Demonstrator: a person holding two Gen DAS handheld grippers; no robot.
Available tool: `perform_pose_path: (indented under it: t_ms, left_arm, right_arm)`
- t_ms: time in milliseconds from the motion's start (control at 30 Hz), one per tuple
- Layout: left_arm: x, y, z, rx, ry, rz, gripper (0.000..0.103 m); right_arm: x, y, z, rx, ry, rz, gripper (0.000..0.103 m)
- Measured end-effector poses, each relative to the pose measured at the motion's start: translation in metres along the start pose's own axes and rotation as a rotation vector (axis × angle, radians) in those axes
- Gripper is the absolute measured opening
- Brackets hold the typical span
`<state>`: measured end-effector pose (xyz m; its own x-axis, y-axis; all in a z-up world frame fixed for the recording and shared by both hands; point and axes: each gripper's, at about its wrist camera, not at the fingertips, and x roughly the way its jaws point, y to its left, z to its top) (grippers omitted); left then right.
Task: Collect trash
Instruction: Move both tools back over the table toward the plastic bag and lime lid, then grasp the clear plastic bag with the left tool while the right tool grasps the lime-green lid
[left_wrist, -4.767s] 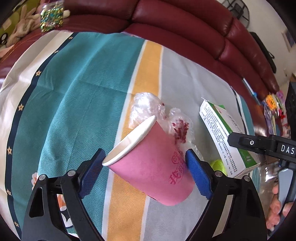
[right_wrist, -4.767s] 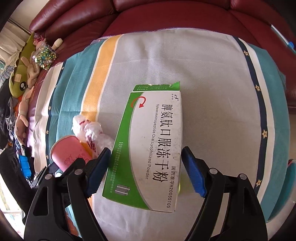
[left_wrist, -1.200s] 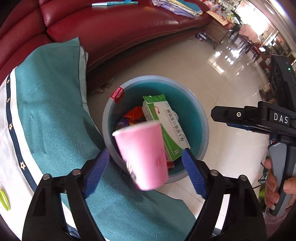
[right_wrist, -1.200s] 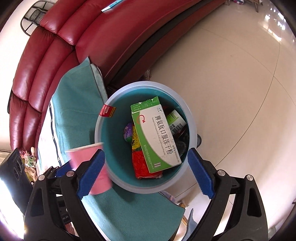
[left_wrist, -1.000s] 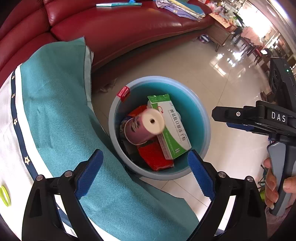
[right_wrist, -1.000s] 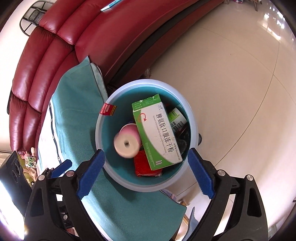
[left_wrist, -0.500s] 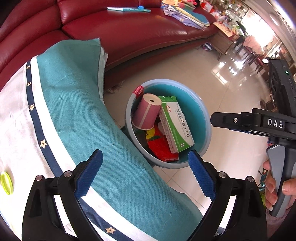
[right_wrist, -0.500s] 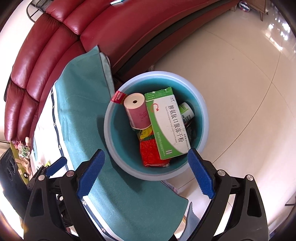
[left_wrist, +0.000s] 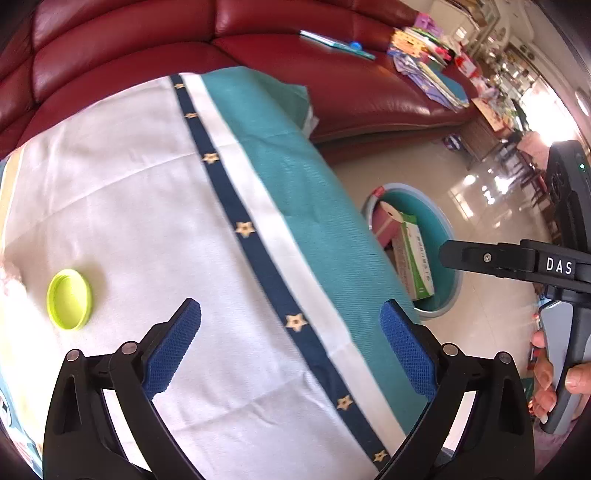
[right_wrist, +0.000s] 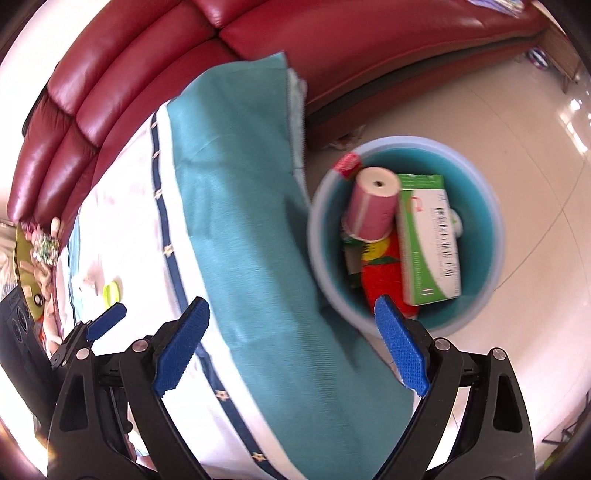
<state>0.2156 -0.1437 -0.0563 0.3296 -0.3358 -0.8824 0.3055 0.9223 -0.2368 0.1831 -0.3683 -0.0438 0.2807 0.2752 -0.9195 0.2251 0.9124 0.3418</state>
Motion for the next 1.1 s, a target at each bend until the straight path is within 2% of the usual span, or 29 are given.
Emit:
perform_pose_path:
  t_ms: [300,567,833,1100]
  left_arm:
    - [-0.044,0.126,-0.035,-0.211,-0.048,0.069,0.098]
    - [-0.078,0.213,-0.07,-0.345,-0.084,0.13,0.098]
    - [-0.095,0.273,-0.095,-0.435,-0.103,0.164,0.098]
    - [-0.092,0.301,-0.096,-0.489,-0.108,0.173,0.098]
  right_arm:
    - [0.038,0.113,-0.009,-0.177,0.058,-0.001,0.087]
    - [0.076,0.208,-0.029,-0.354,0.089,-0.005,0.087]
    - [0.119,0.277,-0.046,-0.492,0.123,-0.03,0.087]
    - [0.145,0.309,-0.051,-0.571,0.097,-0.056,0.085]
